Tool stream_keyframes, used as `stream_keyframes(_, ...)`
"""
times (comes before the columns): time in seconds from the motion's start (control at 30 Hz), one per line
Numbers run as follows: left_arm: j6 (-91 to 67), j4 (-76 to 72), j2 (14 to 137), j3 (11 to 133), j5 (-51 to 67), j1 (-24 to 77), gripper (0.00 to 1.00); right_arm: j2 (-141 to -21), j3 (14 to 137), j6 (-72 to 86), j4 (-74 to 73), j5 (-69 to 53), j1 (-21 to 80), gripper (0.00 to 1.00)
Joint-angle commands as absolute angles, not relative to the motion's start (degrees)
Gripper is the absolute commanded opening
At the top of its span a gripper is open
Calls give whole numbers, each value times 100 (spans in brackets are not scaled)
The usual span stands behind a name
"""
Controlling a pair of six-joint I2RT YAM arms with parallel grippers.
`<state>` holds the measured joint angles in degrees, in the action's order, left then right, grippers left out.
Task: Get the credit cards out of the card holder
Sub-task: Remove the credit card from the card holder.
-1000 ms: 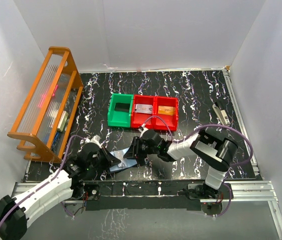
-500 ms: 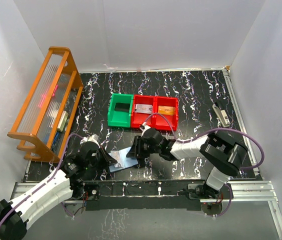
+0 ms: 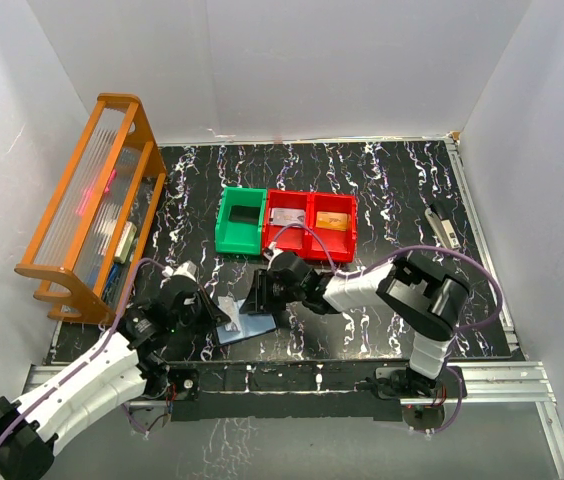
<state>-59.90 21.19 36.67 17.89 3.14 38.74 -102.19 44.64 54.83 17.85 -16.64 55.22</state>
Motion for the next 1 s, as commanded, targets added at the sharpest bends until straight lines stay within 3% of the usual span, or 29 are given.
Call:
stream_keyframes(0.0,-5612,3018,3602,2360,-61,3880,0,-10324,4492,5509,1634,-1248,5493,33)
stream_keyframes(0.17,-5582,2988,3472,2460,23,3885,0,-9686,4174,5433,2072,-1209,5493,37)
stream_keyframes(0.3,-5617,2734,3210,2458,8,3885,0,-8994,3776,5410,2279,-717,5472,49)
stream_keyframes(0.57,-5801,878,2658,1867,700,3885,0,-7521,2823,5414,2783,-152,5343,69)
stream_keyframes(0.83,-5570,-98,3057,1969,1466,3885,0,-6415,2274,5054,3207,-621,5208,71)
stream_keyframes(0.97,-5383,-418,3417,2055,1873,3884,0,-6270,1716,5297,3911,-1698,4420,70)
